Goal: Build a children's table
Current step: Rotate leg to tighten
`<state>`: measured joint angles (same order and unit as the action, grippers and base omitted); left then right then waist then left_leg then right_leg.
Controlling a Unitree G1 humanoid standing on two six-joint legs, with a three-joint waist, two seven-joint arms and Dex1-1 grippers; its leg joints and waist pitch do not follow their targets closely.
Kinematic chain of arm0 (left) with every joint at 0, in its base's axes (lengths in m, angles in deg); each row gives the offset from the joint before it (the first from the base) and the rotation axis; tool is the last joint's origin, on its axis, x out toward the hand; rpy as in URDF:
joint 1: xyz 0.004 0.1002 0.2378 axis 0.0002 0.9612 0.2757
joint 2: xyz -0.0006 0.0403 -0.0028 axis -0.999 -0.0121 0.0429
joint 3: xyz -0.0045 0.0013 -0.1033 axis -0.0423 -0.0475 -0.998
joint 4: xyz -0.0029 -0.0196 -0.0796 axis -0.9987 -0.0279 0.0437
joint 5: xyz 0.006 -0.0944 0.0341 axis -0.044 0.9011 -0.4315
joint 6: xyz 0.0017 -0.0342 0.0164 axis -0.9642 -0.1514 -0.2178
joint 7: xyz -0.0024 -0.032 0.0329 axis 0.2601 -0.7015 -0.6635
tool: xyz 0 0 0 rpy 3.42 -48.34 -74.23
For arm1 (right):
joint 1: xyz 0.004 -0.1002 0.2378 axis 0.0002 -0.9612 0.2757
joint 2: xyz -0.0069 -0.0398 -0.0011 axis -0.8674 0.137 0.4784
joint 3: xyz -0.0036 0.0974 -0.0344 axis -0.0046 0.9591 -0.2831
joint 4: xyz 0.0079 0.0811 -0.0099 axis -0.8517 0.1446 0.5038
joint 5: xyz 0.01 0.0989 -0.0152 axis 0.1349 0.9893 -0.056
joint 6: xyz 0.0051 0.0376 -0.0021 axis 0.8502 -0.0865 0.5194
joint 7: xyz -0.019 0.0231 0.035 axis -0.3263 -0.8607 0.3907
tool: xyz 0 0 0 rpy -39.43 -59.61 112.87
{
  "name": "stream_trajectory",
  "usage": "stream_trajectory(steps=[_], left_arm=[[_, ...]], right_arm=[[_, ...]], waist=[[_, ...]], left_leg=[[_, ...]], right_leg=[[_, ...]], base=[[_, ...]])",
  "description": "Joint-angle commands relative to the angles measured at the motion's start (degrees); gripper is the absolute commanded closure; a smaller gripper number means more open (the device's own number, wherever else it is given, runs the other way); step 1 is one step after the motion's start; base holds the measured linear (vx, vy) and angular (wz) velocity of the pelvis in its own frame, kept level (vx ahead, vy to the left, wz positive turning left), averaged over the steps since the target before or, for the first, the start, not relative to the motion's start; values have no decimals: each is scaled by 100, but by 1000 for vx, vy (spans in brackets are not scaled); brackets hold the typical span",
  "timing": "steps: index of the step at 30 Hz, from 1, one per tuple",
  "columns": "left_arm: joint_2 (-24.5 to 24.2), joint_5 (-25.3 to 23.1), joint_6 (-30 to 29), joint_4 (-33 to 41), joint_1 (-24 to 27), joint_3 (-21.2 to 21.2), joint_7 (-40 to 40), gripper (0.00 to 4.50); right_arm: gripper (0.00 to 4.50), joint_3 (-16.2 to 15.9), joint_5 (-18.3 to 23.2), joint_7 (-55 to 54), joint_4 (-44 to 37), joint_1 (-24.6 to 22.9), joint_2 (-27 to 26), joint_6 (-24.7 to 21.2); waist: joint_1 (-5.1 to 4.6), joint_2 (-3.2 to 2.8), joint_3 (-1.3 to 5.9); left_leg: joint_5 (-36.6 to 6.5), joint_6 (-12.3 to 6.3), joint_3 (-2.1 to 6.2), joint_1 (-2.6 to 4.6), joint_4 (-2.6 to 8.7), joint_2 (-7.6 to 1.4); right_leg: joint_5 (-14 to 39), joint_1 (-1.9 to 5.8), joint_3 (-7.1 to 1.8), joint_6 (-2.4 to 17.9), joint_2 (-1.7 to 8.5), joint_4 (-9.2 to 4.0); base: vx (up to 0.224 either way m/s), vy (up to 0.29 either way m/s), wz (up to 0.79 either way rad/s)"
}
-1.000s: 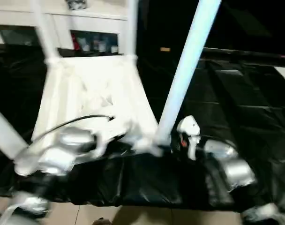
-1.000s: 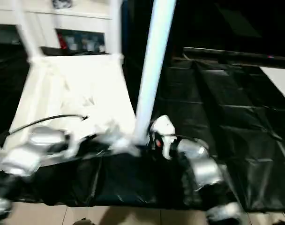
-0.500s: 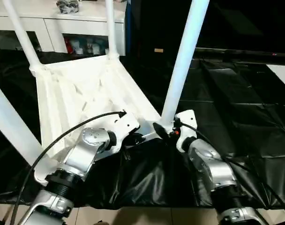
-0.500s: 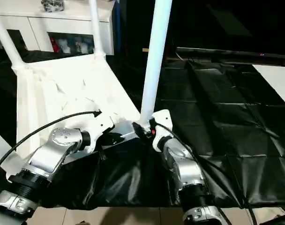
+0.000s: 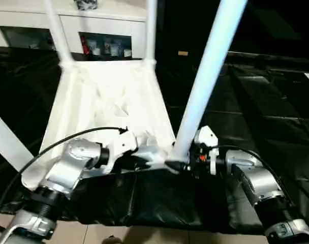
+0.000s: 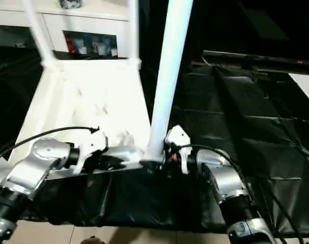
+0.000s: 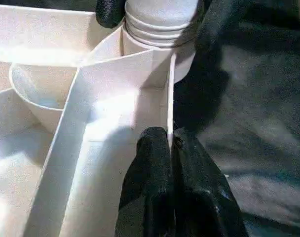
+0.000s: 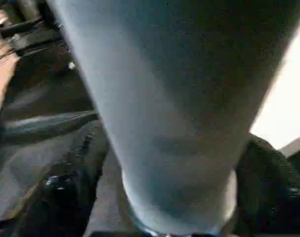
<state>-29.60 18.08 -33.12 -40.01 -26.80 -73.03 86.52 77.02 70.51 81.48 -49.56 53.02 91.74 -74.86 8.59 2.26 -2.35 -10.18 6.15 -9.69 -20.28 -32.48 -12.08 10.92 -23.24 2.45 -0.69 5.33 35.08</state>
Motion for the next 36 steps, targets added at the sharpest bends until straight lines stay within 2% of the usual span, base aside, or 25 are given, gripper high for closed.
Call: stream_trajectory(steps=[1,8,12,19,21,24,25,26,28,30,36], left_arm=[[43,303,171,-54,-59,-10,196,450],[-91,334,275,-257,-162,-1,515,450],[-95,319,352,-381,-212,-34,493,450],[60,297,334,-404,-199,-142,123,450],[209,190,258,-442,-241,-222,-292,450],[536,-38,29,-497,-350,-325,-1132,450],[580,-61,-3,-488,-359,-329,-1218,450],[772,-155,-144,-441,-397,-341,-1582,450],[954,-236,-281,-378,-419,-326,-1874,450],[1177,-317,-421,-299,-429,-284,-2177,450],[1903,-543,-662,-99,-331,-41,-2832,450]], right_arm=[[112,-246,125,417,-117,99,25,58],[173,-438,80,852,-147,118,86,22],[186,-536,-7,829,-143,52,115,162],[189,-424,44,496,-164,-82,-72,131],[190,-291,70,193,-103,-112,-225,129],[190,-5,-71,-861,247,-36,-595,185],[190,26,-92,-997,292,-24,-642,187],[191,156,-179,-1586,483,28,-848,187],[191,262,-225,-2082,612,61,-1051,170],[191,373,-269,-2648,735,122,-1307,83],[191,684,-400,-4342,1286,528,-2263,-51]], waist=[[-3,36,311],[13,27,305],[20,22,309],[34,18,308],[38,19,287],[21,27,282],[-4,27,277],[-37,41,278],[-72,50,276],[-85,53,283],[-151,17,319]], left_leg=[[-1095,-330,-63,14,357,-66],[-1221,-244,-57,25,368,-77],[-1198,-204,-57,19,371,-73],[-1240,-180,-54,21,374,-74],[-1441,-125,-50,37,397,-76],[-1482,-33,-34,26,419,-71],[-1550,25,-28,26,429,-66],[-1571,89,-19,16,439,-65],[-1576,110,-1,0,447,-51],[-1537,68,-12,9,436,-50],[-1163,20,-24,-4,415,-35]], right_leg=[[778,274,-158,1242,205,-340],[1045,257,-161,1186,216,-358],[999,262,-161,1189,212,-349],[1018,262,-160,1184,213,-353],[1380,244,-171,1097,227,-400],[1696,245,-174,962,241,-427],[1881,232,-171,917,243,-445],[2019,239,-169,853,246,-449],[2248,248,-156,733,256,-477],[2213,226,-172,687,251,-496],[1429,244,-167,836,213,-424]], base=[[0,0,0],[0,0,0],[0,0,0],[0,0,0],[0,0,0],[0,0,0],[0,0,0],[0,0,0],[0,0,0],[0,0,0],[0,0,0]])
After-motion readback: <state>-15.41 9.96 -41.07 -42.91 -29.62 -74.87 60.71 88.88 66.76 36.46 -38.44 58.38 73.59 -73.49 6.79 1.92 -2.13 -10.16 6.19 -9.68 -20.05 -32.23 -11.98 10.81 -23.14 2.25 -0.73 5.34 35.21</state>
